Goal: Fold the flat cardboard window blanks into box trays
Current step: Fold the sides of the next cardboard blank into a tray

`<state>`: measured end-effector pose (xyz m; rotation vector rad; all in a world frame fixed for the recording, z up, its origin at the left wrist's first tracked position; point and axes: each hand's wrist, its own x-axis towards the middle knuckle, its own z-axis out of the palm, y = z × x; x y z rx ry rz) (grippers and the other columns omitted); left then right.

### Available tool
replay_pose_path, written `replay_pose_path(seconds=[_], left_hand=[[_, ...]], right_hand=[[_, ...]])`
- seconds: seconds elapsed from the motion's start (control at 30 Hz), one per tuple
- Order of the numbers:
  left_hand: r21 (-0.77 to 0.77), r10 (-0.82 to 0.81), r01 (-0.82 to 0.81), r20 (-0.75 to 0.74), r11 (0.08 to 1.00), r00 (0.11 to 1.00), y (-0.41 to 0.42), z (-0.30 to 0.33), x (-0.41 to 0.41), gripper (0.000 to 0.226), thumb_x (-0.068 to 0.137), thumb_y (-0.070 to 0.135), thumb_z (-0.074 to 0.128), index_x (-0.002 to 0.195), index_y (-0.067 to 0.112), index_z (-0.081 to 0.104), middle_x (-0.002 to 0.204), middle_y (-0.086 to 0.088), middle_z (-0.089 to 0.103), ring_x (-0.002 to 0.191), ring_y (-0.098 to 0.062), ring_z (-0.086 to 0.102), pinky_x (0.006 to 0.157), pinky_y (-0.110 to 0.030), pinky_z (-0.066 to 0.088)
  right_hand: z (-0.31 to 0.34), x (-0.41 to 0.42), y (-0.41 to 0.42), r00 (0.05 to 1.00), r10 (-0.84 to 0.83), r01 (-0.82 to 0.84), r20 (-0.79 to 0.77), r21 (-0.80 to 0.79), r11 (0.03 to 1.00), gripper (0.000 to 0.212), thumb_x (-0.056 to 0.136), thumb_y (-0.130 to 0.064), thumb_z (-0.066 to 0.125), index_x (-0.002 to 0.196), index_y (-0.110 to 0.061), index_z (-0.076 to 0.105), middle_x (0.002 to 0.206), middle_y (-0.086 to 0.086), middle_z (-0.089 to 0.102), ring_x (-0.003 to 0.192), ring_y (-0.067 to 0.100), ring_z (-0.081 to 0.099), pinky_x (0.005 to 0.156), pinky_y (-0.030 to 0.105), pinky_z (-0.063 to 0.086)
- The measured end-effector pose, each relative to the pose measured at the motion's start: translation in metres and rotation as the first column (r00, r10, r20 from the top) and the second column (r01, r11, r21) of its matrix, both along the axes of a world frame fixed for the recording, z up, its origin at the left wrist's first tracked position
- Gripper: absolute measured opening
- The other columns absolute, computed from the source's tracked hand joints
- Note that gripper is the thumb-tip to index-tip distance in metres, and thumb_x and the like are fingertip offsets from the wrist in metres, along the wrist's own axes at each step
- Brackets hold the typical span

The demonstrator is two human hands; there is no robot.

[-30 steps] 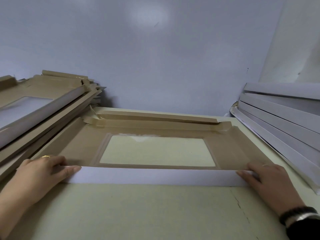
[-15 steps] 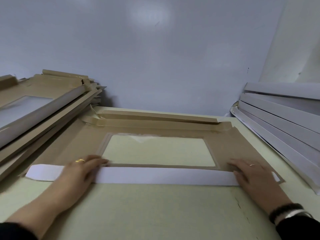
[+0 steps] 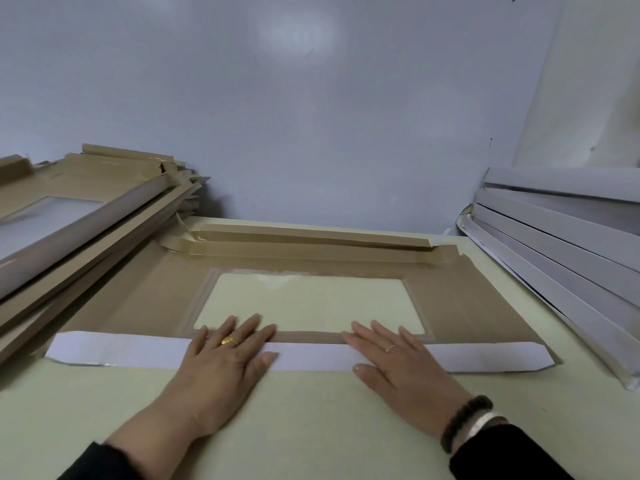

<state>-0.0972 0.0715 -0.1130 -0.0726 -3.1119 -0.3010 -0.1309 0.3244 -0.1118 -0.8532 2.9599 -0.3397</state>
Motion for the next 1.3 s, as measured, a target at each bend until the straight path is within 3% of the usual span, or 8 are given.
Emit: replay_pose_path(seconds=[0.23,0.47,0.63,0.77,0.9,1.0,1.13,1.3], left_hand=[[0.004,0.189,-0.19,0.036,0.982,0.981,-0.052,0.004,-0.001,0.047,0.096,0.051,0.013,0.142,0.049,0.003,0.153,0.022,-0.004,0.143,-0.008,-0.004,0.114,-0.033,-0.001],[-0.003,0.4,-0.4,0.036,0.917,0.916,-0.1,0.004,0.006,0.051,0.094,0.055,0.021,0.143,0.044,0.011,0.155,0.014,0.006,0.143,-0.015,0.006,0.112,-0.034,0.009],[-0.034,0.442,-0.441,0.043,0.897,0.896,-0.1,0.003,0.003,0.054,0.093,0.057,0.024,0.144,0.042,0.011,0.156,0.009,0.007,0.143,-0.018,0.007,0.111,-0.036,0.012],[-0.063,0.434,-0.433,0.003,0.899,0.901,-0.097,0.004,0.002,0.05,0.094,0.054,0.027,0.142,0.04,0.02,0.155,0.005,0.015,0.142,-0.02,0.013,0.109,-0.034,0.015],[0.083,0.302,-0.292,-0.18,0.953,0.936,-0.084,0.007,0.003,0.034,0.095,0.034,0.043,0.126,0.024,0.054,0.137,-0.001,0.047,0.127,-0.024,0.041,0.101,-0.034,0.025],[0.172,0.062,-0.002,-0.344,0.985,0.937,-0.053,0.016,0.012,0.047,0.095,0.043,0.035,0.114,0.014,0.065,0.121,-0.004,0.06,0.112,-0.024,0.054,0.094,-0.033,0.038],[-0.109,-0.289,0.267,-0.364,0.957,0.886,0.0,0.028,0.018,0.058,0.089,0.057,0.029,0.094,0.018,0.071,0.1,-0.001,0.067,0.089,-0.018,0.061,0.076,-0.023,0.037],[-0.314,-0.318,0.211,-0.346,0.926,0.882,0.033,0.036,0.02,0.021,0.065,0.015,0.052,0.045,0.02,0.053,0.055,0.002,0.051,0.047,-0.016,0.048,0.042,-0.022,0.024]], right_hand=[[-0.002,-0.011,0.061,0.972,-0.233,0.232,0.038,0.032,0.972,0.045,0.098,-0.047,0.016,0.142,-0.048,0.007,0.152,-0.024,-0.003,0.139,-0.001,-0.007,0.112,0.024,-0.006],[-0.001,-0.016,0.08,0.929,-0.368,0.369,0.036,-0.04,0.928,0.056,0.096,-0.046,0.032,0.146,-0.029,0.014,0.155,-0.008,0.006,0.142,0.008,0.006,0.111,0.021,0.006],[0.006,-0.002,0.06,0.969,-0.172,0.13,-0.18,-0.221,0.967,0.042,0.084,-0.03,0.065,0.122,-0.021,0.051,0.136,-0.008,0.042,0.129,0.009,0.035,0.1,0.012,0.02],[0.01,0.003,0.036,0.968,-0.043,0.001,-0.247,-0.169,0.986,0.032,0.082,-0.027,0.067,0.112,-0.019,0.059,0.117,-0.01,0.053,0.109,0.009,0.052,0.085,0.011,0.034],[0.012,0.007,0.026,0.864,0.036,-0.039,-0.502,0.004,0.999,0.025,0.058,-0.013,0.086,0.077,-0.012,0.07,0.071,-0.001,0.062,0.058,0.015,0.061,0.046,0.016,0.042],[0.012,0.007,0.025,0.792,0.031,-0.052,-0.61,-0.017,0.999,0.017,0.061,-0.004,0.08,0.07,-0.013,0.069,0.063,-0.001,0.06,0.05,0.017,0.058,0.041,0.017,0.038],[0.016,0.011,0.019,0.685,-0.007,-0.055,-0.729,-0.06,0.997,0.024,0.077,-0.005,0.045,0.063,-0.012,0.063,0.059,0.002,0.056,0.049,0.023,0.055,0.044,0.024,0.044],[0.017,0.02,0.007,0.563,-0.004,-0.052,-0.826,-0.041,0.998,0.038,0.09,-0.008,0.033,0.062,-0.014,0.058,0.058,0.003,0.05,0.049,0.025,0.048,0.055,0.032,0.03]])
